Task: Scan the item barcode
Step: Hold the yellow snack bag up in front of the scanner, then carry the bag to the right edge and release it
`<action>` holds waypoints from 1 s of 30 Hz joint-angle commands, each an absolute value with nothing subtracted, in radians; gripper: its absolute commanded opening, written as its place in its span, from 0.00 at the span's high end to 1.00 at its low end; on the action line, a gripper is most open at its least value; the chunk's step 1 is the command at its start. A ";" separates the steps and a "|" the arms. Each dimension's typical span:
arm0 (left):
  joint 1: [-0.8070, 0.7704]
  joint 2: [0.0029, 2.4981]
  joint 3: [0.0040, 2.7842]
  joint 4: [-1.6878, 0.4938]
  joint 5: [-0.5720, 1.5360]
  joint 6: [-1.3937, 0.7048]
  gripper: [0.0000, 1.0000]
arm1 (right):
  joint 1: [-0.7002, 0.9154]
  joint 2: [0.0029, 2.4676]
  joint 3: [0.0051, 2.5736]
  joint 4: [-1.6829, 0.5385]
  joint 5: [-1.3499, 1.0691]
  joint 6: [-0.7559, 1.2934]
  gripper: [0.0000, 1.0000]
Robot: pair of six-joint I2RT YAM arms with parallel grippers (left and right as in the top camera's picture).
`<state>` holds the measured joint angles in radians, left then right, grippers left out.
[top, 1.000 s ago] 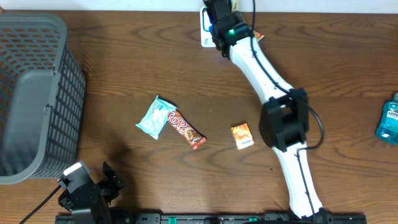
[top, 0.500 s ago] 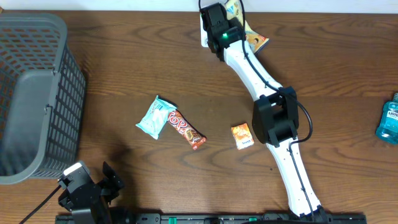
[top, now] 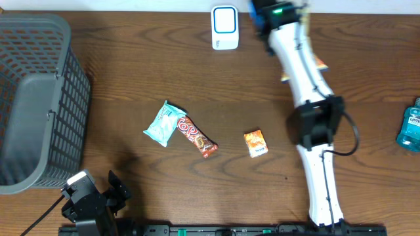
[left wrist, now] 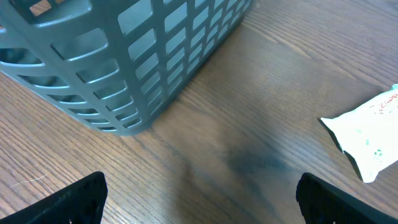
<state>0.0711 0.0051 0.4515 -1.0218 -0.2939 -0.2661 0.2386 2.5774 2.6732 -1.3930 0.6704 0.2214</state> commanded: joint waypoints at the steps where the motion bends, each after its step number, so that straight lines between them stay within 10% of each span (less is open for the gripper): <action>1: 0.073 0.004 0.461 -1.022 -0.303 -0.275 0.03 | 0.100 2.546 2.639 -1.402 0.694 0.390 0.99; 15: 0.073 0.004 0.461 -1.022 -0.303 -0.275 0.03 | -0.283 2.545 2.422 -1.236 0.569 0.498 0.98; 17: 0.073 0.004 0.461 -1.022 -0.303 -0.275 0.03 | -0.302 2.541 2.430 -1.260 0.567 0.545 0.83; 22: 0.073 0.004 0.461 -1.022 -0.303 -0.275 0.03 | -0.308 2.510 2.471 -1.330 0.523 0.581 0.07; 30: 0.073 0.004 0.461 -1.022 -0.303 -0.275 0.03 | -0.226 2.305 2.491 -1.404 0.564 0.661 0.01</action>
<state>0.0711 0.0051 0.4515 -1.0218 -0.2939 -0.2661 -0.2775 2.4569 2.4470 -1.3888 0.5533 0.6128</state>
